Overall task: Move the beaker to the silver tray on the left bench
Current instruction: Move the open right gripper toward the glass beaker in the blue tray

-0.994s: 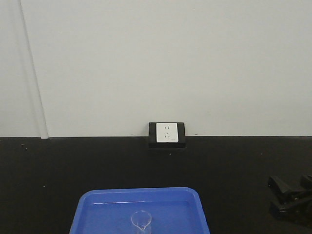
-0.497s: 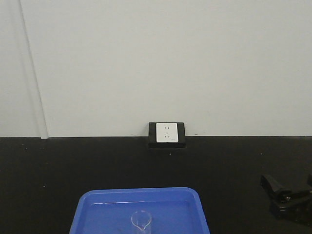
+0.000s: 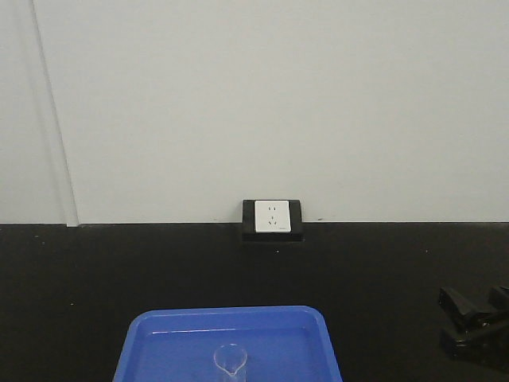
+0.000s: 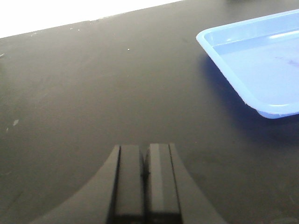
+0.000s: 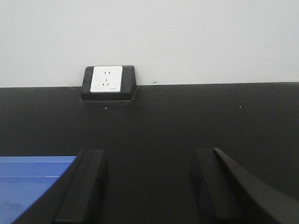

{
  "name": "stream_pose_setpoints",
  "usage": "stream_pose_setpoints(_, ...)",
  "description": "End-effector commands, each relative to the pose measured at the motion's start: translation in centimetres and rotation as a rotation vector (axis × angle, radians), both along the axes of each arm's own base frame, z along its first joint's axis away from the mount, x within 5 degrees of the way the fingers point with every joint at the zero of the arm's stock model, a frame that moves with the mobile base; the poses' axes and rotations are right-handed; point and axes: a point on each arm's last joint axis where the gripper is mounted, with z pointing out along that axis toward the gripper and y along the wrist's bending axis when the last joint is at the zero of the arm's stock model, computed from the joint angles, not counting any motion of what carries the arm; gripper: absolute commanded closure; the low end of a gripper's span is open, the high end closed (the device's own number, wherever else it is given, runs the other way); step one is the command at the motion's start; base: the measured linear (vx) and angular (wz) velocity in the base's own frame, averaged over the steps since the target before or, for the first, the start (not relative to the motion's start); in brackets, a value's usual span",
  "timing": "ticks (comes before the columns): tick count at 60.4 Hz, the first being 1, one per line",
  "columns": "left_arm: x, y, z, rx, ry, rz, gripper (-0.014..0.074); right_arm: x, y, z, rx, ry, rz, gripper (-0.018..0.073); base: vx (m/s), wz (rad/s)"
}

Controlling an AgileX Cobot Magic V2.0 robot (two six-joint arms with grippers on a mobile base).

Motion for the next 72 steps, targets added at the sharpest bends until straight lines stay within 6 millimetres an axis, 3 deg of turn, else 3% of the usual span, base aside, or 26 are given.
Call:
stream_pose_setpoints(1,0.2,-0.1,0.1,-0.008,-0.07,-0.012,0.0595,0.4,0.0,2.2,0.01,-0.132,0.001,0.0161,0.0,0.0)
stream_pose_setpoints(19,0.2,-0.1,0.1,-0.008,-0.07,-0.012,0.0595,0.4,0.0,2.1,0.007,-0.125,0.001,0.0198,0.0,0.0)
stream_pose_setpoints(40,0.2,-0.1,0.1,-0.008,-0.07,-0.012,0.0595,0.4,0.0,2.1,0.006,-0.12,0.001,0.0075,0.0,0.0)
stream_pose_setpoints(58,0.2,-0.1,0.1,-0.008,-0.07,-0.012,0.0595,1.0,0.1,1.6,0.044,-0.124,0.001,0.0067,0.0,0.0)
stream_pose_setpoints(65,0.2,-0.1,0.1,-0.008,-0.07,-0.012,0.0595,2.2,1.4,0.3,0.003,-0.116,0.072,0.0053,0.0,0.0)
stream_pose_setpoints(72,0.2,-0.1,0.1,-0.008,-0.07,-0.012,0.0595,3.0,4.0,-1.5,-0.082,-0.096,0.229,0.0035,0.0,0.0)
